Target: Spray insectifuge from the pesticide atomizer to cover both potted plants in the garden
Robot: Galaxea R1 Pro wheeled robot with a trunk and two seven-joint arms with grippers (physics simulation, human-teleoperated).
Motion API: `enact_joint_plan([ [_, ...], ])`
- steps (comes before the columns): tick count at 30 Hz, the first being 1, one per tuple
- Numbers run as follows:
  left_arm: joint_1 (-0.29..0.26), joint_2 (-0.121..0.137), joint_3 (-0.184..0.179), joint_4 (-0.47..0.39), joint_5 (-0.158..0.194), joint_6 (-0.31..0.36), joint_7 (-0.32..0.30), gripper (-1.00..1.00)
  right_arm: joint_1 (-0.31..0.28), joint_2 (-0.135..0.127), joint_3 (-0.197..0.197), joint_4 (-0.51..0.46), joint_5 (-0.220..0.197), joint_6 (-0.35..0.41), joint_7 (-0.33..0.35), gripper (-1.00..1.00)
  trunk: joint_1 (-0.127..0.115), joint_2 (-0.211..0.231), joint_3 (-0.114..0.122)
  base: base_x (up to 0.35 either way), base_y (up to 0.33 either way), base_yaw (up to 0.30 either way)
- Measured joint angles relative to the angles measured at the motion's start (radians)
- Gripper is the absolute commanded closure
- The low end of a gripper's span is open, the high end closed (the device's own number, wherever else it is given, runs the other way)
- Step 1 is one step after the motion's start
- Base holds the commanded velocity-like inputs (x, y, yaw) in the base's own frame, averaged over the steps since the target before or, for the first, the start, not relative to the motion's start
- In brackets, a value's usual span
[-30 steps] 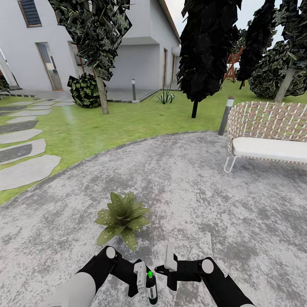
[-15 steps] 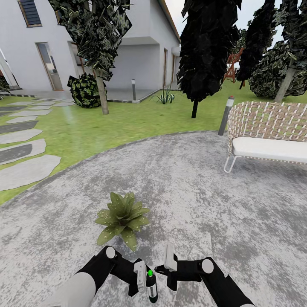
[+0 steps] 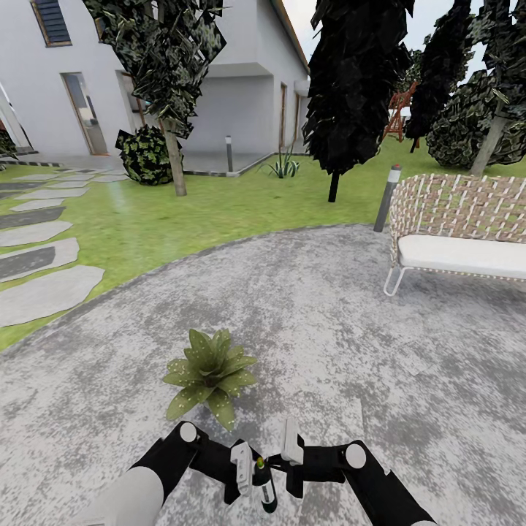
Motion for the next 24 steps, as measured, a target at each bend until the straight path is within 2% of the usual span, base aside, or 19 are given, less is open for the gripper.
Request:
enact_joint_plan([
  [7, 0.0, 0.003, -0.002, 0.001, 0.002, 0.0, 0.002, 1.0, 0.0, 0.0, 0.0, 0.0, 0.0, 0.0, 0.0, 1.0, 0.0, 0.0, 0.0, 0.0, 0.0, 0.0],
  [9, 0.0, 0.013, -0.008, 0.0, -0.002, 0.002, 0.004, 1.0, 0.0, 0.0, 0.0, 0.0, 0.0, 0.0, 0.0, 1.0, 0.0, 0.0, 0.0, 0.0, 0.0, 0.0],
  [12, 0.002, 0.08, -0.011, 0.001, -0.013, 0.004, 0.007, 1.0, 0.0, 0.0, 0.0, 0.0, 0.0, 0.0, 0.0, 1.0, 0.0, 0.0, 0.0, 0.0, 0.0, 0.0],
  [15, 0.004, 0.165, -0.012, 0.001, -0.015, 0.002, 0.007, 1.0, 0.0, 0.0, 0.0, 0.0, 0.001, 0.0, 0.0, 1.0, 0.0, 0.0, 0.0, 0.0, 0.0, 0.0],
  [19, 0.015, 0.243, -0.011, 0.003, -0.015, 0.0, 0.007, 1.0, 0.0, 0.0, 0.001, 0.0, 0.002, 0.0, 0.0, 1.0, 0.0, 0.0, 0.0, 0.0, 0.0, 0.0],
  [20, 0.026, 0.265, -0.012, 0.002, -0.015, -0.002, 0.007, 1.0, 0.0, -0.001, 0.001, 0.001, 0.002, 0.0, 0.0, -1.0, 0.0, 0.0, 0.0, 0.0, 0.0, 0.0],
  [24, 0.055, 0.33, -0.009, -0.002, -0.011, -0.001, 0.007, 1.0, 0.0, -0.006, 0.002, 0.005, 0.002, 0.0, -0.001, -1.0, 0.0, 0.0, 0.0, 0.0, 0.0, 0.0],
])
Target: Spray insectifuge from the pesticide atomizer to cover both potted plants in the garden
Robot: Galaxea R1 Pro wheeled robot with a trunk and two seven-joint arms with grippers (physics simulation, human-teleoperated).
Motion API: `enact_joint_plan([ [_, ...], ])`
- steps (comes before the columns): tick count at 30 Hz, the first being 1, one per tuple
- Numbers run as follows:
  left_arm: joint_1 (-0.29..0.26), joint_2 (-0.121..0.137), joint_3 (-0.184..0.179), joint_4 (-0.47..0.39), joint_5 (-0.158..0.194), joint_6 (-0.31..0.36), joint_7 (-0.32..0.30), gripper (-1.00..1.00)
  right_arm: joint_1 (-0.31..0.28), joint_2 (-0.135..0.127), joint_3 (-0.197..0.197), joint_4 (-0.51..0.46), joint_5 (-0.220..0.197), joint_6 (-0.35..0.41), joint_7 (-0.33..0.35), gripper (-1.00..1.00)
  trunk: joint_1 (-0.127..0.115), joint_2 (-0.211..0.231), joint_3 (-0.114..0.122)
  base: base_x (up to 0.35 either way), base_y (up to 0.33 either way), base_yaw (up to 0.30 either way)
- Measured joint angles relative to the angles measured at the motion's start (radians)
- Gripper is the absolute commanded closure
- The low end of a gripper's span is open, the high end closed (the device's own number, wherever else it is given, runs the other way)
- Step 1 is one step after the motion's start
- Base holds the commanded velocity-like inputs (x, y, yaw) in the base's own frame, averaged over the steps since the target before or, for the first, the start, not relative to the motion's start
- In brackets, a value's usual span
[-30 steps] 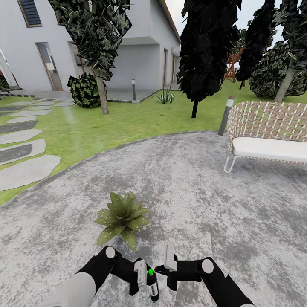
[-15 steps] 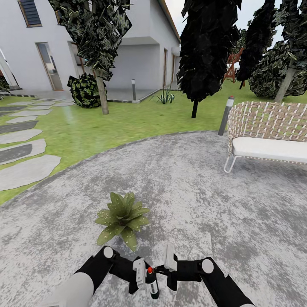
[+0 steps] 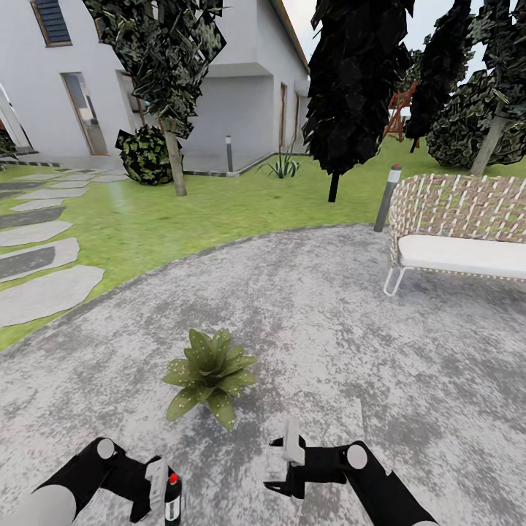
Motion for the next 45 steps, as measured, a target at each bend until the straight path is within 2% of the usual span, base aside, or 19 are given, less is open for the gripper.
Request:
enact_joint_plan([
  [2, 0.004, 0.017, 0.015, -0.007, 0.01, 0.004, 0.005, 1.0, 0.0, -0.002, -0.001, 0.004, -0.001, 0.0, -0.013, -1.0, 0.0, 0.0, 0.0, 0.0, 0.0, 0.0],
  [3, 0.005, 0.021, 0.033, -0.01, 0.017, 0.007, 0.028, 1.0, 0.0, -0.004, -0.002, 0.008, -0.001, -0.001, -0.035, -1.0, 0.0, 0.0, 0.0, 0.0, 0.0, 0.0],
  [4, 0.006, 0.022, 0.053, -0.01, 0.023, 0.009, 0.056, 1.0, 0.001, -0.007, -0.003, 0.019, -0.001, -0.001, -0.059, -1.0, 0.0, 0.0, 0.0, 0.0, 0.0, 0.0],
  [6, 0.007, 0.022, 0.13, -0.001, 0.044, 0.012, 0.173, 1.0, 0.001, -0.022, -0.006, 0.09, -0.003, -0.002, -0.175, -1.0, 0.0, 0.0, 0.0, 0.0, 0.0, 0.0],
  [7, 0.008, 0.019, 0.184, 0.003, 0.057, 0.015, 0.253, 1.0, 0.002, -0.03, -0.01, 0.155, -0.006, -0.002, -0.287, -1.0, 0.0, 0.0, 0.0, 0.0, 0.0, 0.0],
  [9, 0.012, 0.014, 0.25, 0.019, 0.067, 0.016, 0.362, 1.0, 0.002, -0.041, -0.011, 0.268, -0.009, -0.004, -0.484, -1.0, 0.0, 0.0, 0.0, 0.0, 0.0, 0.0],
  [10, 0.018, 0.012, 0.301, 0.046, 0.082, 0.016, 0.452, 1.0, 0.002, -0.046, -0.009, 0.368, -0.01, -0.01, -0.659, -1.0, 0.0, 0.0, 0.0, 0.0, 0.0, 0.0],
  [11, 0.021, 0.012, 0.338, 0.07, 0.098, 0.013, 0.517, 1.0, 0.003, -0.048, -0.007, 0.446, -0.011, -0.02, -0.788, -1.0, 0.0, 0.0, 0.0, 0.0, 0.0, 0.0],
  [13, 0.044, 0.011, 0.442, 0.14, 0.166, 0.0, 0.713, 1.0, 0.005, -0.051, -0.02, 0.634, -0.012, -0.11, -1.104, -1.0, 0.0, 0.0, 0.0, 0.0, 0.0, 0.0],
  [14, 0.055, 0.011, 0.471, 0.155, 0.195, -0.01, 0.77, 1.0, 0.006, -0.052, -0.019, 0.669, -0.013, -0.154, -1.181, -1.0, 0.0, 0.0, 0.0, 0.0, 0.0, 0.0],
  [15, 0.073, 0.01, 0.504, 0.167, 0.24, -0.04, 0.837, 1.0, 0.01, -0.053, -0.02, 0.696, -0.029, -0.22, -1.253, -1.0, 0.0, 0.0, 0.0, 0.0, 0.0, 0.0],
  [16, 0.085, 0.009, 0.518, 0.173, 0.271, -0.065, 0.871, 1.0, 0.02, -0.054, -0.019, 0.706, -0.051, -0.256, -1.282, -1.0, 0.0, 0.0, 0.0, 0.0, 0.0, 0.0],
  [18, 0.118, 0.008, 0.535, 0.179, 0.35, -0.122, 0.932, 1.0, 0.045, -0.054, -0.02, 0.718, -0.181, -0.313, -1.315, -1.0, 0.0, 0.0, 0.0, 0.0, 0.0, 0.0],
  [19, 0.136, 0.008, 0.54, 0.18, 0.4, -0.141, 0.96, 1.0, 0.051, -0.053, -0.021, 0.721, -0.3, -0.328, -1.323, -1.0, 0.0, 0.0, 0.0, 0.0, 0.0, 0.0],
  [22, 0.168, 0.008, 0.541, 0.186, 0.483, -0.157, 0.994, 1.0, 0.057, -0.052, -0.018, 0.724, -0.556, -0.341, -1.329, -1.0, 0.0, 0.0, 0.0, 0.0, 0.0, 0.0],
  [24, 0.194, 0.007, 0.537, 0.202, 0.501, -0.162, 1.0, 1.0, 0.058, -0.051, -0.014, 0.725, -0.621, -0.341, -1.333, -1.0, 0.0, 0.0, 0.0, 0.0, 0.0, 0.0],
  [28, 0.208, -0.003, 0.536, 0.225, 0.517, -0.162, 1.003, 1.0, 0.058, -0.048, -0.012, 0.726, -0.65, -0.341, -1.333, -1.0, 0.0, 0.0, 0.0, 0.0, 0.0, 0.0],
  [35, 0.211, -0.005, 0.54, 0.229, 0.52, -0.162, 1.003, 1.0, 0.058, -0.051, -0.012, 0.726, -0.654, -0.338, -1.333, -1.0, 0.0, 0.0, 0.0, 0.0, 0.0, 0.0],
  [45, 0.212, -0.001, 0.541, 0.229, 0.517, -0.163, 1.004, 1.0, 0.06, -0.041, -0.011, 0.729, -0.656, -0.336, -1.335, -1.0, 0.0, 0.0, 0.0, 0.0, 0.0, 0.0],
])
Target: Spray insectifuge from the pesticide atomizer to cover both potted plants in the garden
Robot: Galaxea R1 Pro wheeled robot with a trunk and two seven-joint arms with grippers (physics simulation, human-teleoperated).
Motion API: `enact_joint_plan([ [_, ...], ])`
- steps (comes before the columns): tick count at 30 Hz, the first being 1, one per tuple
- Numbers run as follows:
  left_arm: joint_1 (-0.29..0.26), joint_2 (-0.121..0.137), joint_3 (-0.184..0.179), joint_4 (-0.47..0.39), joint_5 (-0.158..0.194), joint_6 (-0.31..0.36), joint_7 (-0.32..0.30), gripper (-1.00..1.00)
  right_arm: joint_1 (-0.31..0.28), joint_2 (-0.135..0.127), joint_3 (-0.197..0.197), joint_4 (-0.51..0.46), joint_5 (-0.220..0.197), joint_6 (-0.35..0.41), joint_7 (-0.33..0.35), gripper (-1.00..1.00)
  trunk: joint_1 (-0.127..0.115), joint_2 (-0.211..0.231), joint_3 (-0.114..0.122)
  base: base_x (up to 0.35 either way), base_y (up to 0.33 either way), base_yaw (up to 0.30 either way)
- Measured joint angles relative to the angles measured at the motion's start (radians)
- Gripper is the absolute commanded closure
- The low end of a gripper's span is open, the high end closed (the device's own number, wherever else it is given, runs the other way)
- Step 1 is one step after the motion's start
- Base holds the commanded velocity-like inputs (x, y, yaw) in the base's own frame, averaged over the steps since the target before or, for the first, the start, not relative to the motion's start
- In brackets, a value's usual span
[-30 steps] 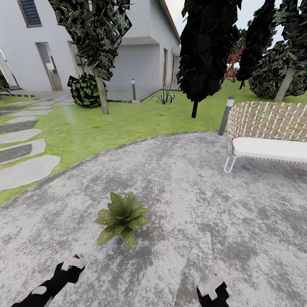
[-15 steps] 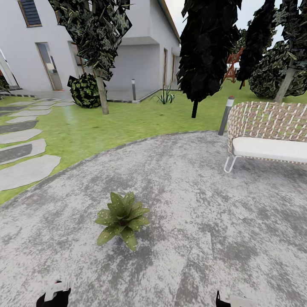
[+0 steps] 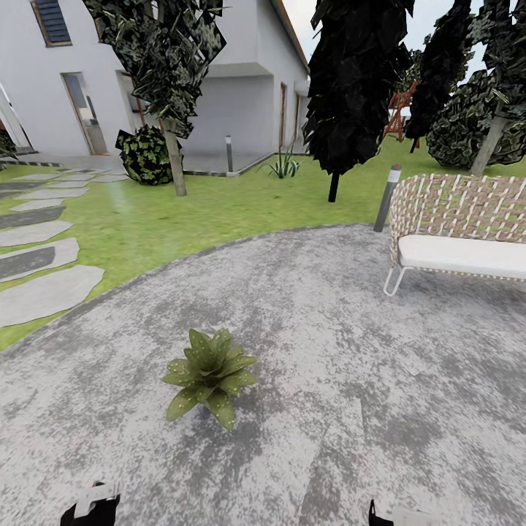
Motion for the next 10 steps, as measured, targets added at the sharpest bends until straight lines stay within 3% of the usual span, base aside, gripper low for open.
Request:
enact_joint_plan([
  [10, 0.002, 0.0, -0.002, -0.001, 0.001, -0.002, 0.0, 1.0, 0.0, 0.003, 0.0, 0.0, -0.001, 0.0, 0.0, -1.0, 0.0, 0.0, 0.0, 0.0, 0.0, 0.0],
])
